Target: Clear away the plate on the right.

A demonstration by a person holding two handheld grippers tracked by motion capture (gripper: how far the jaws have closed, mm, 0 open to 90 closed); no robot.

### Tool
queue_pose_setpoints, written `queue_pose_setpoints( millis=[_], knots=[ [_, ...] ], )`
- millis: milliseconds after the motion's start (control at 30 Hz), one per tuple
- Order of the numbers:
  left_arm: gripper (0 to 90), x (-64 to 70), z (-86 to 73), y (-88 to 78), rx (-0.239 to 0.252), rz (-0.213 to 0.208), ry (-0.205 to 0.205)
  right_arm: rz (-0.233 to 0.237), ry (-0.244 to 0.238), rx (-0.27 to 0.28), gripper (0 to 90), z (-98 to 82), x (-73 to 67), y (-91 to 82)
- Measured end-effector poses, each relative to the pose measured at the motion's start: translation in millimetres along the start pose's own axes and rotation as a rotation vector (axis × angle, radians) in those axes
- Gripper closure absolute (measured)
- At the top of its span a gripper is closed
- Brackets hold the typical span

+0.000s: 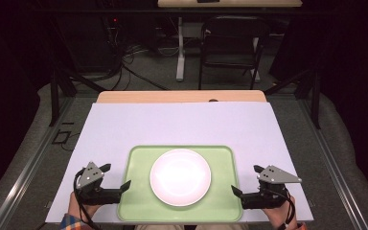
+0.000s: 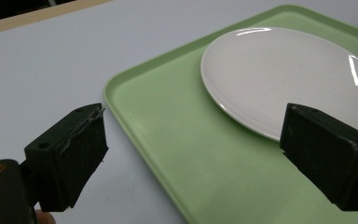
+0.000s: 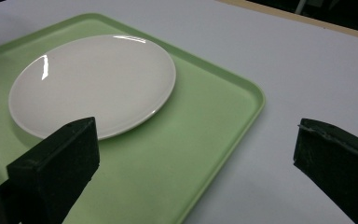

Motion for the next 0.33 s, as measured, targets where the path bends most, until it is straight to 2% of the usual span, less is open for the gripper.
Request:
queue_pose_setpoints(
  millis=[233, 333],
  knots=[
    [5.6, -18.5, -15.8, -15.6, -0.018, 0.039, -0.037, -0.039, 0.015, -0.012, 0.0, -15.2, 8.9, -12.9],
    [5.2, -21.7, -19.6, -16.9, -0.026, 0.044, -0.051, -0.054, 0.019, -0.026, 0.0, -20.1, 12.3, -14.8]
  ],
)
Point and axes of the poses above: each handheld gripper's, and its own axes: y roughly forward along the jaws, z roughly out of its top, x roughly to its right, the point moved 8 cm from there along y, roughly forward along the jaws, and after that the axes turned 6 degrees about x, right-handed, at the moved point
